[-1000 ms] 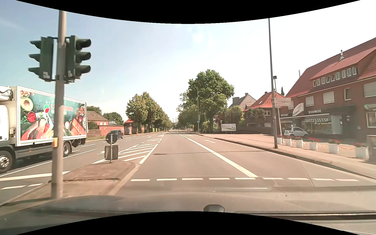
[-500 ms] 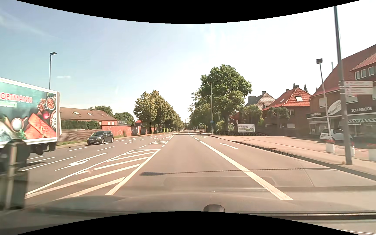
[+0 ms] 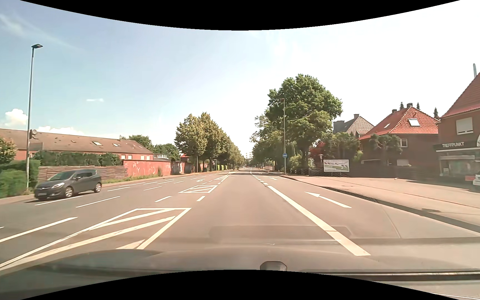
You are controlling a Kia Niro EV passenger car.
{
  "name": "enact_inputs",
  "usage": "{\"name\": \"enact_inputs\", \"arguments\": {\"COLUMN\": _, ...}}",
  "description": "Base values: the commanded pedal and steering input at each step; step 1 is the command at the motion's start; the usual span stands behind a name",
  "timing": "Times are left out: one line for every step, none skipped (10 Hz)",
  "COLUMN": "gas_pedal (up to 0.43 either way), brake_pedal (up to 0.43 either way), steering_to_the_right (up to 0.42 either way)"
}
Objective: Follow the waypoints while adhering to traffic rules and regulations
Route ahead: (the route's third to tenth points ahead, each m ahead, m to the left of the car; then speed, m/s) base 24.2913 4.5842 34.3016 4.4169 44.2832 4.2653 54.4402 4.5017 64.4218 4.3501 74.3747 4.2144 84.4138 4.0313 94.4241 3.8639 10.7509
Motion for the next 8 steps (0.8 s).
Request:
{"name": "enact_inputs", "arguments": {"gas_pedal": 0.311, "brake_pedal": 0.012, "steering_to_the_right": -0.014}}
{"name": "enact_inputs", "arguments": {"gas_pedal": 0.311, "brake_pedal": 0.012, "steering_to_the_right": -0.011}}
{"name": "enact_inputs", "arguments": {"gas_pedal": 0.311, "brake_pedal": 0.012, "steering_to_the_right": -0.010}}
{"name": "enact_inputs", "arguments": {"gas_pedal": 0.299, "brake_pedal": 0.012, "steering_to_the_right": -0.009}}
{"name": "enact_inputs", "arguments": {"gas_pedal": 0.299, "brake_pedal": 0.012, "steering_to_the_right": -0.008}}
{"name": "enact_inputs", "arguments": {"gas_pedal": 0.287, "brake_pedal": 0.012, "steering_to_the_right": -0.006}}
{"name": "enact_inputs", "arguments": {"gas_pedal": 0.287, "brake_pedal": 0.012, "steering_to_the_right": -0.006}}
{"name": "enact_inputs", "arguments": {"gas_pedal": 0.287, "brake_pedal": 0.012, "steering_to_the_right": -0.009}}
